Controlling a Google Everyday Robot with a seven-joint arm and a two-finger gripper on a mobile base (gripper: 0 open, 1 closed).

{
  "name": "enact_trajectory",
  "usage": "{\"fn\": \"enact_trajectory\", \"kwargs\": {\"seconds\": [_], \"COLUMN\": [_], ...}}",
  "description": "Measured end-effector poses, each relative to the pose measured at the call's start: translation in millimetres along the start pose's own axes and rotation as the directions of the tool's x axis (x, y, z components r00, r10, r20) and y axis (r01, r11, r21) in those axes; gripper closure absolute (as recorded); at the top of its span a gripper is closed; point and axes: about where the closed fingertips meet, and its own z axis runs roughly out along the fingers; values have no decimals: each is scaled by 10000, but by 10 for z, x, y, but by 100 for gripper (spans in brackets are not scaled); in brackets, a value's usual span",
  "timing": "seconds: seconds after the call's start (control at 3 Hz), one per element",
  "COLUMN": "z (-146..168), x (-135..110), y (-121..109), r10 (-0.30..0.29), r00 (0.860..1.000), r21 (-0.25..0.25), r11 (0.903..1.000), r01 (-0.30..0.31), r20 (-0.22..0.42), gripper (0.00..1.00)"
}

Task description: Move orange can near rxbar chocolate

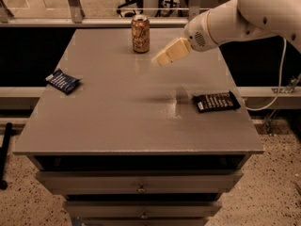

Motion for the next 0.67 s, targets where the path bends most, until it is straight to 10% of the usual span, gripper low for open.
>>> {"fn": "enact_trajectory", "kwargs": {"seconds": [0.67], "z": [721], "x": [-303], "y": [-218], "r10": [245], "r00": [9909], "r21": [531], "r11": [9981], "r01": [-317], "r20": [1321], "gripper": [0]}}
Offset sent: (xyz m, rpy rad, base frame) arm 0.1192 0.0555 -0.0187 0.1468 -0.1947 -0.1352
